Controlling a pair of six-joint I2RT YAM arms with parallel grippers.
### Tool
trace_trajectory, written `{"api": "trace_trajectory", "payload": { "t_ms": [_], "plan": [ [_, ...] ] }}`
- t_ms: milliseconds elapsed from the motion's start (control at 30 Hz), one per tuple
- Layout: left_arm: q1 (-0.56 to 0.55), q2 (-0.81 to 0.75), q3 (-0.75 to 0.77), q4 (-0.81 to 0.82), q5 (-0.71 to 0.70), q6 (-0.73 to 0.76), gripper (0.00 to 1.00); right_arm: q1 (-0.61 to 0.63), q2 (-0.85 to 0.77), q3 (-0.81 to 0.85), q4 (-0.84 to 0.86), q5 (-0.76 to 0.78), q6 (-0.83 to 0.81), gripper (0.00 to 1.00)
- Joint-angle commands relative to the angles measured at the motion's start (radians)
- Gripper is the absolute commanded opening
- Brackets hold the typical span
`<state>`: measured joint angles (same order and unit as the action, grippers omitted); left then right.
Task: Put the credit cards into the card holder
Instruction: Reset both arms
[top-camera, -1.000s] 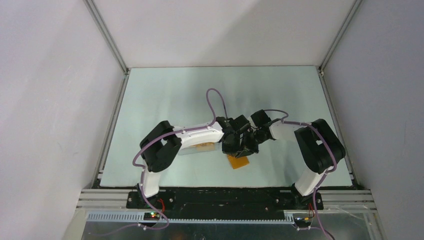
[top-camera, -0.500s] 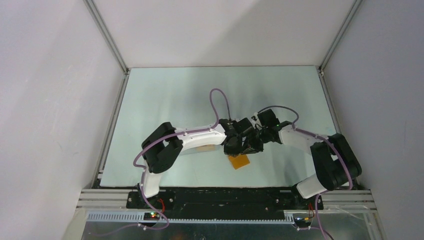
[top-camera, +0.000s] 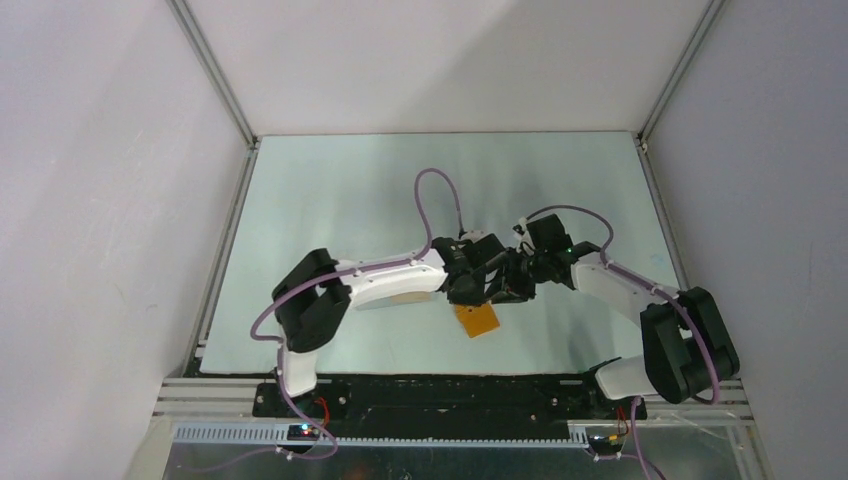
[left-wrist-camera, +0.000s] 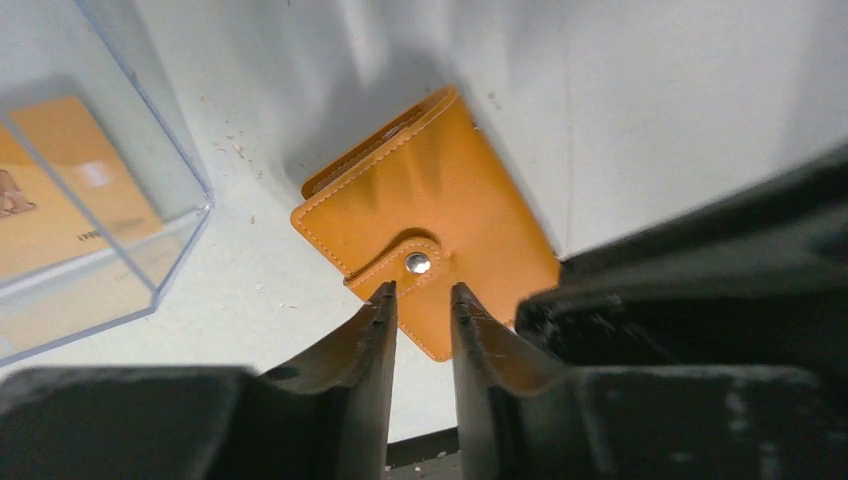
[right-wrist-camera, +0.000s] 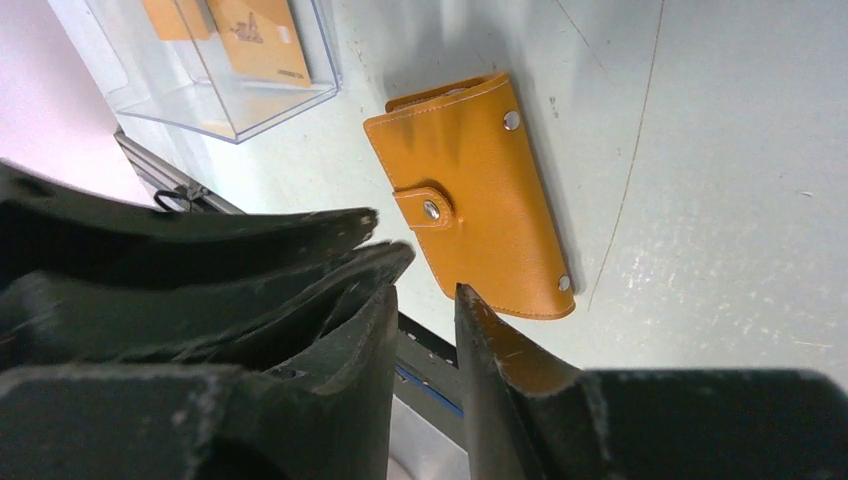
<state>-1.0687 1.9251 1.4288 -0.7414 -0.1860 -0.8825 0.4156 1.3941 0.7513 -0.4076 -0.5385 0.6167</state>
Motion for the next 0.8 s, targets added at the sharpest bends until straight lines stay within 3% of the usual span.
{"api": "trace_trajectory", "payload": {
  "t_ms": [0, 200, 233, 367, 433, 500, 633, 767],
  "plan": [
    [0.0, -0.142, -0.017, 0.077, -0.072, 0.026, 0.39, -0.02, -0.056, 0.001, -0.014, 0.012, -0.02, 0.34],
    [0.022, -0.306, -0.173, 0.252, -0.078, 0.039, 0.67, -0.056, -0.124, 0.001, -0.035, 0.046, -0.044, 0.53],
    [0.037, -0.325, -0.198, 0.309, -0.065, 0.041, 0.68, -0.066, -0.133, 0.002, -0.038, 0.054, -0.052, 0.6],
    [0.095, -0.471, -0.359, 0.476, -0.055, 0.085, 0.96, -0.085, -0.204, 0.002, -0.047, 0.156, -0.089, 0.86],
    [0.144, -0.569, -0.46, 0.569, -0.054, 0.109, 0.99, -0.098, -0.225, 0.004, -0.044, 0.201, -0.111, 0.96],
    [0.235, -0.655, -0.555, 0.644, -0.011, 0.118, 1.0, -0.114, -0.234, 0.006, -0.033, 0.237, -0.134, 0.99],
    [0.45, -0.798, -0.675, 0.692, 0.067, 0.179, 1.0, -0.151, -0.235, 0.021, -0.016, 0.345, -0.177, 0.99],
    [0.612, -0.88, -0.692, 0.676, 0.008, 0.328, 1.0, -0.17, -0.254, 0.019, 0.008, 0.537, -0.22, 0.99]
  ]
}}
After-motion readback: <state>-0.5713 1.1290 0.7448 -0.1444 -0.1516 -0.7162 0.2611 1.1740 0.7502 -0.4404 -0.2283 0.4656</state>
